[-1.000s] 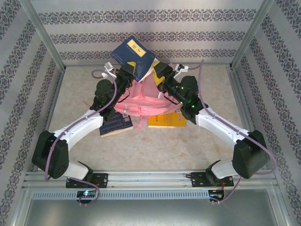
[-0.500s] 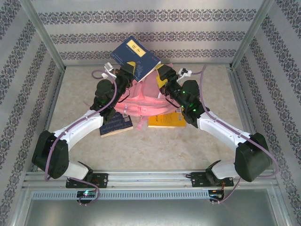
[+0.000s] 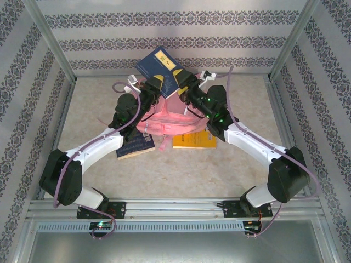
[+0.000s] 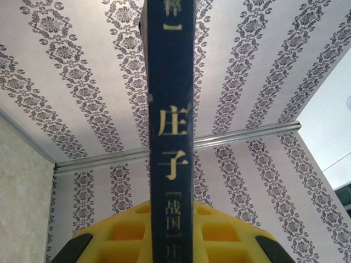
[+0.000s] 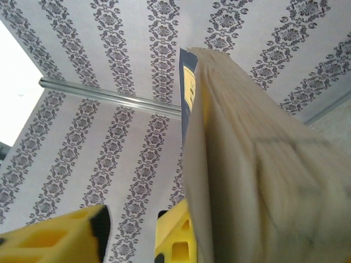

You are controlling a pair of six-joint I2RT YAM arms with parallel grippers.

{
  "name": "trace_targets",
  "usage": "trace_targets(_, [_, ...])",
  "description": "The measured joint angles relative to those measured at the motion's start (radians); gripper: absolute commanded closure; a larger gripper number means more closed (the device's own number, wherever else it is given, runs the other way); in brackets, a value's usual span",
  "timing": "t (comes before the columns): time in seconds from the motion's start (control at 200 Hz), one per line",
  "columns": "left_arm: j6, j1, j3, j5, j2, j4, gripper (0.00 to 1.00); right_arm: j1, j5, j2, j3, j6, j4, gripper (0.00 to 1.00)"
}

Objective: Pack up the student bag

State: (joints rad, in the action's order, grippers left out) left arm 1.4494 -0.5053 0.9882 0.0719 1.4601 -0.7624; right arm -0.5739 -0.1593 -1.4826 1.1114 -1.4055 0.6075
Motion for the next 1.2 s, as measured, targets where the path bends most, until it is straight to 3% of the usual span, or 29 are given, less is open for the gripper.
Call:
trace_targets(0.21, [0.004, -0.006, 0.006, -0.002, 0.001, 0.003, 1.0, 0.0, 0.029, -0.005, 0.006, 0.038, -0.066, 1.0])
trace_targets(0.28, [0.006, -0.007, 0.008, 0.005, 0.008, 0.007, 1.0, 0.0, 0.045, 0.008, 0.006, 0.053, -0.1, 1.0])
trace_targets(0.405, [-0.014, -0.019, 0.034, 0.04, 0.02, 0.039, 0.62, 0.017, 0.056, 0.055, -0.016, 0.083, -0.148, 1.0])
trace_targets(0.505, [-0.076, -0.023, 0.071, 0.081, 0.02, 0.129, 0.5, 0.07, 0.045, 0.123, -0.048, 0.114, -0.243, 1.0])
trace_targets(0.659, [-0.225, -0.023, 0.238, 0.191, 0.061, 0.4, 0.48, 0.178, 0.048, 0.293, -0.095, 0.211, -0.483, 1.0])
trace_targets(0.824, [-0.4, -0.023, 0.48, 0.303, 0.219, 0.639, 0.52, 0.219, 0.121, 0.473, -0.097, 0.457, -0.853, 1.0])
trace_targets(1.009, [-0.608, -0.023, 0.774, 0.321, 0.476, 0.974, 0.52, 0.267, 0.14, 0.632, -0.106, 0.615, -1.127, 1.0])
trace_targets(1.199, [-0.742, -0.023, 1.013, 0.314, 0.674, 1.171, 0.51, 0.369, 0.085, 0.643, -0.093, 0.649, -1.362, 1.0])
